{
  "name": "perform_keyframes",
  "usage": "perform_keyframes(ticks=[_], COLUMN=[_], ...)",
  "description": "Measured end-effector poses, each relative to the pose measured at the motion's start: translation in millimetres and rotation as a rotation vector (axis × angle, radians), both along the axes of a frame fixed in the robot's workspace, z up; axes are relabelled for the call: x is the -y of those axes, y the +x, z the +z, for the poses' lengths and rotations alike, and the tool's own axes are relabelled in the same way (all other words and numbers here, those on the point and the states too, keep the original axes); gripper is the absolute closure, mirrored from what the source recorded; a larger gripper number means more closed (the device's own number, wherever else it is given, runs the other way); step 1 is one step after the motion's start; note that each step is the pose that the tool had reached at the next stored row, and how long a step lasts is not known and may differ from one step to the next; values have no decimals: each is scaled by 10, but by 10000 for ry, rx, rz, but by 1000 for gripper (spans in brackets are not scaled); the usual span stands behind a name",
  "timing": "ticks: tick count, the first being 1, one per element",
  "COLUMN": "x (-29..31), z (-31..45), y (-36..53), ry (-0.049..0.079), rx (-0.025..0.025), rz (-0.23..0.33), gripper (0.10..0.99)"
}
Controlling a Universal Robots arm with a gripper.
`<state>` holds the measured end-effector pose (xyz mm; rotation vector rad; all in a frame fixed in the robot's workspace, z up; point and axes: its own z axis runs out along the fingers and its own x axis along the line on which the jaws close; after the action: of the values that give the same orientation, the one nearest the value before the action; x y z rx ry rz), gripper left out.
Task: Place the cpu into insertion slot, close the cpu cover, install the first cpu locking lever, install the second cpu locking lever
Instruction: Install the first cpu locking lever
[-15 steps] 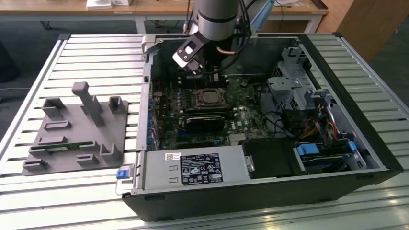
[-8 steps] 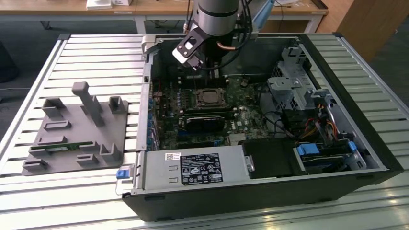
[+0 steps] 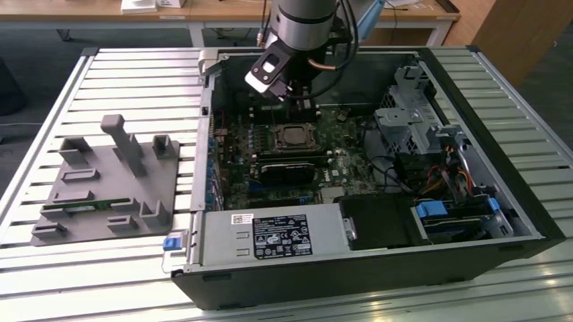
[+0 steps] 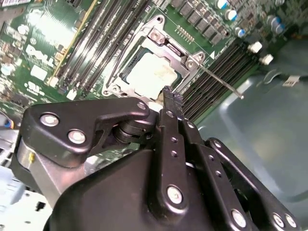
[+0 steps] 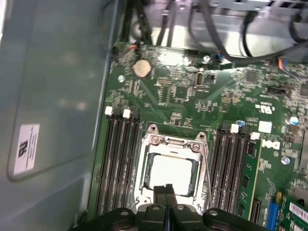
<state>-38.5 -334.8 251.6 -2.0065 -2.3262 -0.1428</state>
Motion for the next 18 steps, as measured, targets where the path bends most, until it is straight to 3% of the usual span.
perform_keyframes(ticks=[18], x=[0], z=[-1], y=[0], ry=[0], rx=[1], rz=[3230], gripper=[969])
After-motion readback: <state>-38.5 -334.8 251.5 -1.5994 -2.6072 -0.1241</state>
